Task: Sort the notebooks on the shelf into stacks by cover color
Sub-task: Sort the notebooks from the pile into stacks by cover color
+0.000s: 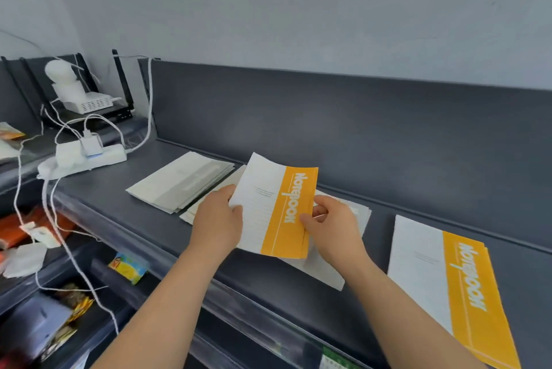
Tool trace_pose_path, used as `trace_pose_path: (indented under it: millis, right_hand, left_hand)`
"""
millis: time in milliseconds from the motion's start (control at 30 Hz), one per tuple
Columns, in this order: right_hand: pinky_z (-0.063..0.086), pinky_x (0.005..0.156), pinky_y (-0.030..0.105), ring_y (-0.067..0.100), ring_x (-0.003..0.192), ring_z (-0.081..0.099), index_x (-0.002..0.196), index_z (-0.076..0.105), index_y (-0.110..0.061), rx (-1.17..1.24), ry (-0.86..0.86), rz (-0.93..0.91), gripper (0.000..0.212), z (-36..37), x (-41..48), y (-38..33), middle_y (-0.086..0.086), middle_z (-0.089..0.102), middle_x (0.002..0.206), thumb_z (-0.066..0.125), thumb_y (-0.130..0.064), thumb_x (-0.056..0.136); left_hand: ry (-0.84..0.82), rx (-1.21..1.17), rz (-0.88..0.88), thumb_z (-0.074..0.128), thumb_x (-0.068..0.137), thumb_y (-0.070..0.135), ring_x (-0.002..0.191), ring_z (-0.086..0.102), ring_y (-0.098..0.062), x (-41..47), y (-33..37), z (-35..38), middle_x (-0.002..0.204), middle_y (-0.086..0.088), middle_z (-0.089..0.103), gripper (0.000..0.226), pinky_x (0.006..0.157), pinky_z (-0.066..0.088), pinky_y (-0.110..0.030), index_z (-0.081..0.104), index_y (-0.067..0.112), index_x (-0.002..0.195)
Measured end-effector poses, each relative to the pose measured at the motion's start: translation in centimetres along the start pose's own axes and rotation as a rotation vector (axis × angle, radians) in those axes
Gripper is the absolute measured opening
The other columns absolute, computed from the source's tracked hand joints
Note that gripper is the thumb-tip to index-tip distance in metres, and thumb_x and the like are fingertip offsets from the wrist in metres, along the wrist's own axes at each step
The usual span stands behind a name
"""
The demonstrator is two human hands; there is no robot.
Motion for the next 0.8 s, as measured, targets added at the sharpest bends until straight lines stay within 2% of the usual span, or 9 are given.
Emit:
trace_pose_path:
  millis: [100, 300, 367, 467, 533, 600, 667, 733, 800]
  right_hand:
    - [0.046, 0.061, 0.02, 0.007, 0.077, 0.059, 0.106, 0.061, -0.022, -0.039, 0.039, 0.043, 0.016, 2.6, 1.2, -0.8, -0.01, 0.06, 0.087, 0.058, -0.022, 0.09]
    - [0.05, 0.064, 0.029, 0.015, 0.073, 0.06, 0.092, 0.062, -0.016, -0.206, 0.07, 0.095, 0.01, 6.4, 3.0, -1.7, -0.001, 0.064, 0.083, 0.058, -0.025, 0.089]
    - [0.048, 0.062, 0.031, 0.017, 0.065, 0.055, 0.081, 0.058, -0.013, -0.313, 0.054, 0.106, 0.015, 7.4, 3.3, -1.6, 0.002, 0.062, 0.076, 0.056, -0.026, 0.089]
    - [0.045, 0.065, 0.031, 0.018, 0.065, 0.053, 0.074, 0.05, -0.014, -0.486, 0.029, 0.102, 0.025, 8.2, 3.4, -1.8, 0.003, 0.057, 0.073, 0.054, -0.032, 0.09]
    - [0.045, 0.063, 0.03, 0.018, 0.066, 0.053, 0.071, 0.05, -0.015, -0.519, 0.02, 0.091, 0.028, 8.4, 3.5, -2.0, 0.002, 0.056, 0.073, 0.053, -0.035, 0.09]
    - [0.043, 0.059, 0.028, 0.02, 0.066, 0.054, 0.069, 0.051, -0.016, -0.518, 0.014, 0.077, 0.029, 8.4, 3.4, -2.2, 0.003, 0.054, 0.073, 0.054, -0.036, 0.09]
    - [0.045, 0.06, 0.029, 0.023, 0.071, 0.057, 0.077, 0.06, -0.012, -0.48, 0.033, 0.063, 0.023, 7.9, 3.1, -2.7, 0.006, 0.058, 0.079, 0.056, -0.031, 0.09]
    - [0.049, 0.069, 0.033, 0.024, 0.079, 0.06, 0.098, 0.066, -0.007, -0.448, 0.09, 0.038, 0.022, 6.7, 2.6, -3.3, 0.008, 0.063, 0.091, 0.056, -0.025, 0.091]
    - [0.048, 0.075, 0.026, 0.016, 0.087, 0.06, 0.111, 0.065, -0.014, -0.45, 0.16, 0.02, 0.024, 5.0, 1.8, -3.9, 0.001, 0.063, 0.105, 0.054, -0.025, 0.093]
  left_hand:
    - [-0.057, 0.027, 0.04, 0.043, 0.093, 0.005, 0.084, 0.057, -0.013, 3.3, -2.1, -0.3, 0.1, 0.003, 0.065, 0.029, 0.055, 0.037, -0.021, 0.063, 0.02, 0.107]
    - [-0.144, 0.105, 0.115, 0.046, 0.092, 0.008, 0.086, 0.058, -0.017, 8.0, -5.3, -0.2, 0.101, 0.003, 0.065, 0.029, 0.061, 0.039, -0.024, 0.062, 0.023, 0.112]
    - [-0.176, 0.135, 0.103, 0.046, 0.092, 0.01, 0.09, 0.059, -0.022, 8.9, -6.6, 0.2, 0.101, 0.0, 0.064, 0.027, 0.067, 0.042, -0.028, 0.061, 0.022, 0.112]
    - [-0.232, 0.162, 0.114, 0.047, 0.094, 0.01, 0.099, 0.058, -0.026, 9.1, -7.5, 1.0, 0.104, -0.005, 0.062, 0.024, 0.076, 0.045, -0.03, 0.06, 0.015, 0.113]
    - [-0.236, 0.167, 0.129, 0.047, 0.095, 0.009, 0.11, 0.054, -0.027, 9.1, -7.5, 1.0, 0.115, -0.006, 0.057, 0.028, 0.085, 0.043, -0.03, 0.058, 0.014, 0.12]
    - [-0.23, 0.183, 0.128, 0.046, 0.097, 0.01, 0.121, 0.045, -0.025, 8.9, -7.4, 0.9, 0.135, -0.006, 0.045, 0.038, 0.096, 0.038, -0.029, 0.049, 0.012, 0.135]
    - [-0.219, 0.227, 0.168, 0.044, 0.098, 0.013, 0.124, 0.04, -0.023, 8.7, -7.0, 0.7, 0.141, -0.004, 0.041, 0.042, 0.098, 0.037, -0.03, 0.044, 0.013, 0.14]
    - [-0.188, 0.272, 0.246, 0.044, 0.098, 0.019, 0.124, 0.038, -0.022, 8.3, -5.7, 0.3, 0.141, -0.001, 0.043, 0.042, 0.098, 0.037, -0.03, 0.044, 0.015, 0.14]
    - [-0.171, 0.248, 0.324, 0.044, 0.098, 0.026, 0.125, 0.04, -0.019, 7.6, -3.8, 0.0, 0.138, 0.001, 0.048, 0.041, 0.1, 0.037, -0.029, 0.046, 0.017, 0.139]
Point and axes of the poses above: each hand's wrist, its own x-axis towards the middle knuckle, its own z-axis out of the palm, y = z × x, the point moved 9 cm from there along x, towards the middle knuckle
